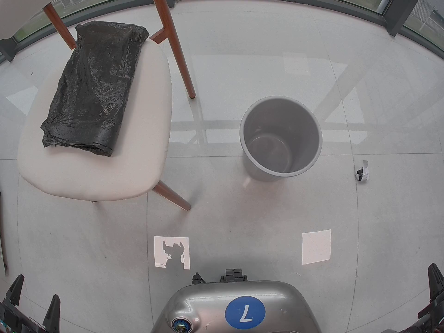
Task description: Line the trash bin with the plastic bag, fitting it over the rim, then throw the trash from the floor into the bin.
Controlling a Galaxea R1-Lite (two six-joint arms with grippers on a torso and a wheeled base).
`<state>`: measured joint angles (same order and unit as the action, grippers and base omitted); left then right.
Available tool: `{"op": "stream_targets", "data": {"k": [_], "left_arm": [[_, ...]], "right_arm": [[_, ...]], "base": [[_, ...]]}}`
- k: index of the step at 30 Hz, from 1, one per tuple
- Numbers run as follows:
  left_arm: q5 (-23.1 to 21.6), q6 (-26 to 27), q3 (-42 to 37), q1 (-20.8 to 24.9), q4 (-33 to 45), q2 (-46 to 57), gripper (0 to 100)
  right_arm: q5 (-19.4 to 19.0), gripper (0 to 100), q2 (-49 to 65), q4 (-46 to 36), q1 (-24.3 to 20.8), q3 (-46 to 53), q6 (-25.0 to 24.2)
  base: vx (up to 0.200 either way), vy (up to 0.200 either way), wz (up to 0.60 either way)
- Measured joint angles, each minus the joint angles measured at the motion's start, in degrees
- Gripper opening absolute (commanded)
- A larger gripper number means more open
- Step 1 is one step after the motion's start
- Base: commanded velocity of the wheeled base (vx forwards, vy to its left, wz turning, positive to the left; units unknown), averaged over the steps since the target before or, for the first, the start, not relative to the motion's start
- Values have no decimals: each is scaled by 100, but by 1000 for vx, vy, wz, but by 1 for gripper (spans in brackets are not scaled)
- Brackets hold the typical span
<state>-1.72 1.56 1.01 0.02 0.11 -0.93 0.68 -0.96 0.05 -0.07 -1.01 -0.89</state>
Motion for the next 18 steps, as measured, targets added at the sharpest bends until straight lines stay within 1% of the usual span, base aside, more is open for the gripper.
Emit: {"op": "stream_targets", "data": {"k": [6,13,15,18], "left_arm": [[-101,144,0,-2,-1,0,100],[-115,163,0,2,-9,0,100],[-46,44,0,5,-9,0,100],[193,-265,0,24,-32,-9,100]], "right_arm": [[2,0,0,0,-2,0,-4],[7,0,0,0,-2,0,-23],[7,0,0,2,0,0,-23],[10,0,0,2,0,0,-23]], "base": [[0,0,0],[0,0,0],[0,0,0],[0,0,0]]}}
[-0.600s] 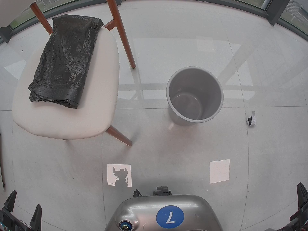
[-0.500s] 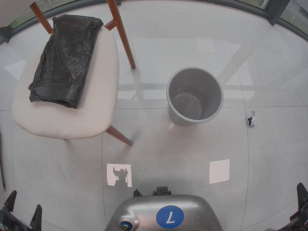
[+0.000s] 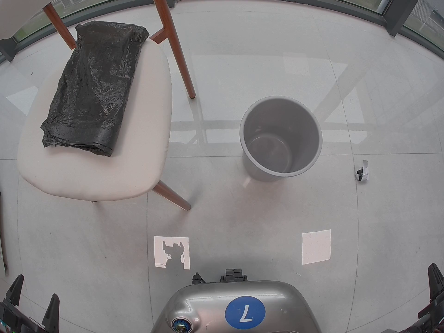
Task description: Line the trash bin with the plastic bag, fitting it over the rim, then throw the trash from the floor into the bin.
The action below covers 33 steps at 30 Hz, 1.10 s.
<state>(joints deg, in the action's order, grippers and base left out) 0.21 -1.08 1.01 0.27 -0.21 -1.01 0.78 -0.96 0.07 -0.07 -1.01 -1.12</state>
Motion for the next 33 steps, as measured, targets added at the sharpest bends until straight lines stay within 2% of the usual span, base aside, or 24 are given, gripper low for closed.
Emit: {"op": "stream_targets", "data": {"k": [2,9,15,20,26,28,33], "left_arm": [[39,-39,0,35,-57,-15,100],[-228,-156,489,193,-479,-535,100],[-546,-947,1069,563,-984,-1783,100],[-801,-1788,1346,844,-2349,-3128,100],[-1309,-3055,1408,1070,-4547,-4658,100],[-1490,-3695,1420,1134,-5286,-5099,100],[-1925,-5721,1541,1285,-6773,-6136,100]], "right_arm": [[0,0,0,-2,0,0,1],[0,0,0,-2,5,0,-7],[0,0,-11,-2,5,0,-11],[0,0,-66,-2,5,0,-13],[0,0,-123,-2,5,0,-16],[0,0,-138,-2,5,0,-18],[1,0,-173,0,7,0,-18]], "base": [[0,0,0],[0,0,0],[0,0,0],[0,0,0],[0,0,0],[0,0,0],[0,0,0]]}}
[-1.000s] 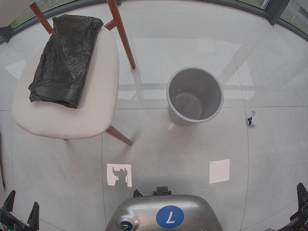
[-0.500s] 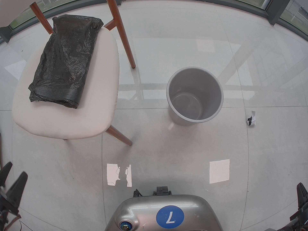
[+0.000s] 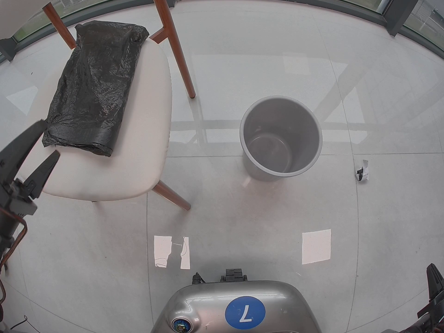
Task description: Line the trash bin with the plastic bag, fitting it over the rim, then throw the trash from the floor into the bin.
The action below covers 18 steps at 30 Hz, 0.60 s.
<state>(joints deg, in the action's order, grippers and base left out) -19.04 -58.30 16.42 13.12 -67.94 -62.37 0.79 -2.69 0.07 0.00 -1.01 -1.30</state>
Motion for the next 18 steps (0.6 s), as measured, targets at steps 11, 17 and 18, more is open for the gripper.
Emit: {"op": "stream_targets", "data": {"k": [11,17,18], "left_arm": [[-471,-1231,199,99,-1007,-1241,100],[-466,-580,273,-149,-1020,-1619,100],[-463,-510,284,-174,-1018,-1658,100]], "right_arm": [[0,0,-59,-2,5,0,-2],[0,0,-83,-2,18,2,-2],[0,0,-88,-2,21,2,-2]], "base": [[0,0,0],[0,0,0],[0,0,0]]}}
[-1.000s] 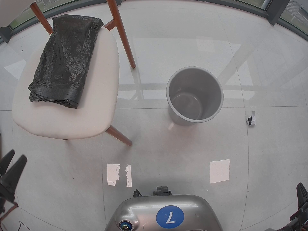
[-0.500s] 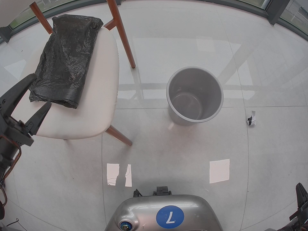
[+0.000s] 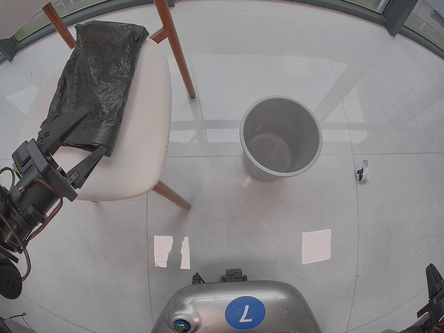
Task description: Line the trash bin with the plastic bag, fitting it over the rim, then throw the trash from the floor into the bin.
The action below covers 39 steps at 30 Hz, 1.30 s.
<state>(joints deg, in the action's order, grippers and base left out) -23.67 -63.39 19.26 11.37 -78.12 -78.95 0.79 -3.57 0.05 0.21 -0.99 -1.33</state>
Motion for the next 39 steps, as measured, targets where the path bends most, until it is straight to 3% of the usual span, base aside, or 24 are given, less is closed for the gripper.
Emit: {"op": "stream_targets", "data": {"k": [10,29,30,39], "left_arm": [[-11,74,201,-413,15,-296,100],[39,57,1254,-418,4,-1065,100],[48,57,1340,-418,4,-1118,0],[74,50,1563,-399,9,-1292,0]], "right_arm": [[0,0,-26,0,-16,0,0],[0,0,-22,0,10,0,0],[0,0,-20,0,12,0,2],[2,0,-11,0,23,0,0]], "base": [[0,0,0],[0,0,0],[0,0,0],[0,0,0]]}}
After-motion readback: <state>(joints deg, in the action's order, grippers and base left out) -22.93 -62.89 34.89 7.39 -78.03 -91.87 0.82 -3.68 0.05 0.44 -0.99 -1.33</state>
